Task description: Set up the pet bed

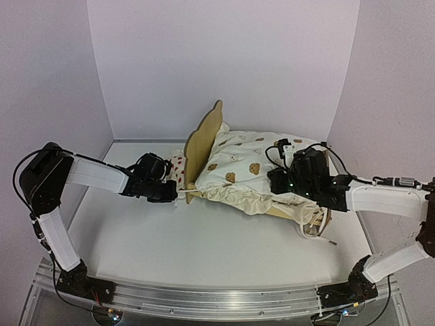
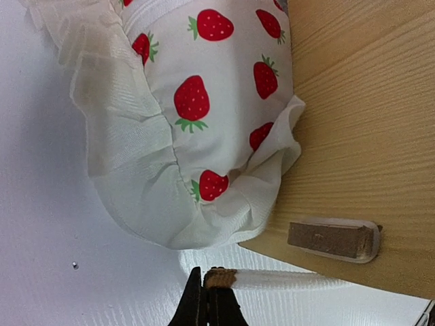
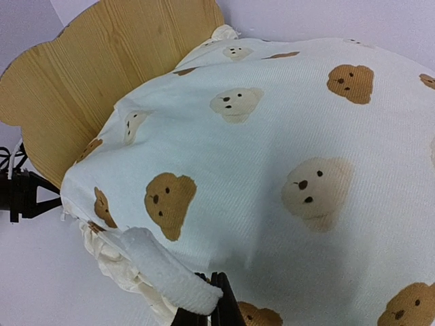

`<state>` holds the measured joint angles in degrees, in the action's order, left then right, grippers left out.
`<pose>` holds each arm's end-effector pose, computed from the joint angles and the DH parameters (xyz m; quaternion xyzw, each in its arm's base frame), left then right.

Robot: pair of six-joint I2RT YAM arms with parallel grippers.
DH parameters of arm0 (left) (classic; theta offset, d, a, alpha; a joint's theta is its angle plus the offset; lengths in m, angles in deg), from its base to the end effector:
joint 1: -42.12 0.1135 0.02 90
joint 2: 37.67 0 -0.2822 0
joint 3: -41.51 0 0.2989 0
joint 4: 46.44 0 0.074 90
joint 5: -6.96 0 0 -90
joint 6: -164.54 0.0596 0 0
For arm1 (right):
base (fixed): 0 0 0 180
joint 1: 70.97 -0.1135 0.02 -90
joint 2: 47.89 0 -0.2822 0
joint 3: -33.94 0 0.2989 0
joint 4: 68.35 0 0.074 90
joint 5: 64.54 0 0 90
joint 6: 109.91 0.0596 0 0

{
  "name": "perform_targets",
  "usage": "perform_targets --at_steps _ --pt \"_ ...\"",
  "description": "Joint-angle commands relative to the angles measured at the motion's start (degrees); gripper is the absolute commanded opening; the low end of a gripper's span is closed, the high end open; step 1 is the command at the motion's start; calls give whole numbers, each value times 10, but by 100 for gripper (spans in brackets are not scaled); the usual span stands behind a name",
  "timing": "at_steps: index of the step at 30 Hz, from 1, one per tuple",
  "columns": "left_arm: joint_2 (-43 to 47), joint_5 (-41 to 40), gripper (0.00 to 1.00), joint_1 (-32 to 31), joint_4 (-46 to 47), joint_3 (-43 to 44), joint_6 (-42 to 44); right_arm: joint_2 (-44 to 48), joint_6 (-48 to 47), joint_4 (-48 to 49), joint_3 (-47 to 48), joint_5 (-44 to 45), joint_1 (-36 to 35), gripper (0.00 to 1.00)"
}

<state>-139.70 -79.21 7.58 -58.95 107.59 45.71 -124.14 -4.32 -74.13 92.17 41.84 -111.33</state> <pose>0.3349 -0.2353 0.1141 0.0584 0.9327 -0.2127 0.2852 0.2831 0.2185 0.2422 -0.1019 0.8266 0.1482 0.5334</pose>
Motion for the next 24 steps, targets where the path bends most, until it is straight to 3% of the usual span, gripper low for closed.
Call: perform_targets --at_steps 1,11,16,18,20,22,24 --pt "-30 -71 0 45 -66 4 -21 48 5 -8 1 59 45 0" --pt "48 -67 9 46 -83 3 -8 -42 25 -25 110 -241 35 0" --pt "113 -77 19 46 -101 6 -5 -126 -39 -165 263 -299 -60 0" --pt "144 -80 27 46 -109 8 -1 -160 -77 -257 337 -370 -99 15" --pt "181 -91 40 46 -121 11 1 -187 -94 -355 408 -421 -109 48" --pt "218 -99 54 46 -129 13 6 -183 -86 -393 423 -373 -110 70" --pt "260 -92 66 45 -125 11 14 -150 -75 -400 400 -260 -110 88"
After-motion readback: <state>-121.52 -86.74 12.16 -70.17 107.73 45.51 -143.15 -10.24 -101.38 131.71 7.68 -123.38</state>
